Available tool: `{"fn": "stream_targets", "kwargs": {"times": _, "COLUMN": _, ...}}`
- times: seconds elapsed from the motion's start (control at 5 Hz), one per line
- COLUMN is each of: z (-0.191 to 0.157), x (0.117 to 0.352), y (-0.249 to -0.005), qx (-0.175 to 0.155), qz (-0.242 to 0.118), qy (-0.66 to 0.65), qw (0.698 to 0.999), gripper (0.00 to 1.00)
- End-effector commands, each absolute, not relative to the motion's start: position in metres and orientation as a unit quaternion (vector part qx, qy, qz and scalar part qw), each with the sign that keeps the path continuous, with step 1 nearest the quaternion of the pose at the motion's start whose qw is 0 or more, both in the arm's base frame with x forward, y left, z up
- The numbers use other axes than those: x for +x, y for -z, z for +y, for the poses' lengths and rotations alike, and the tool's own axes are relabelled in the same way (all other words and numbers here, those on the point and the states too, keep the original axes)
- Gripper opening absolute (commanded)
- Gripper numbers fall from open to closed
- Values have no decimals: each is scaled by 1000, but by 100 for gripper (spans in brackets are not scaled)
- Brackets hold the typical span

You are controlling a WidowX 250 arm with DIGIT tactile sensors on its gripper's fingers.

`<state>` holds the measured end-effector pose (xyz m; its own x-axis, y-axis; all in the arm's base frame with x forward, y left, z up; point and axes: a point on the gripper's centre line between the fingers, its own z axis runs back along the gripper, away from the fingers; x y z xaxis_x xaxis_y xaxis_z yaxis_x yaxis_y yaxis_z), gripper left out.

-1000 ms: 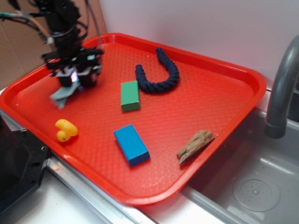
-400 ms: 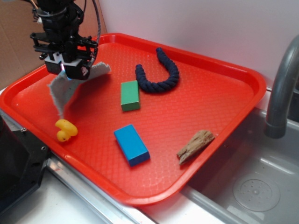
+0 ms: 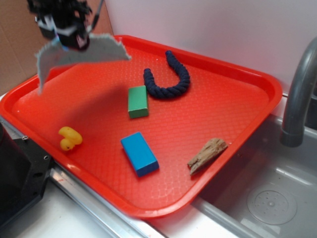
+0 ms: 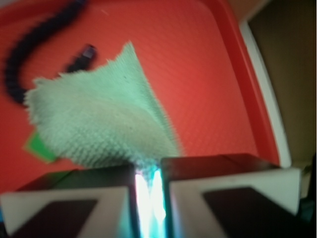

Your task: Grab the blue cloth.

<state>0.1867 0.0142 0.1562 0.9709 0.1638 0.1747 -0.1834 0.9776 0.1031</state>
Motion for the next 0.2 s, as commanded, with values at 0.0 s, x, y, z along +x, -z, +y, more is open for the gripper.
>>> {"fn": "stream_targets", "kwargs": {"times": 0.0, "z": 39, "x": 179, "y": -237, "qx": -20, "qz": -130, "qy": -51, "qw": 990, "gripper": 0}}
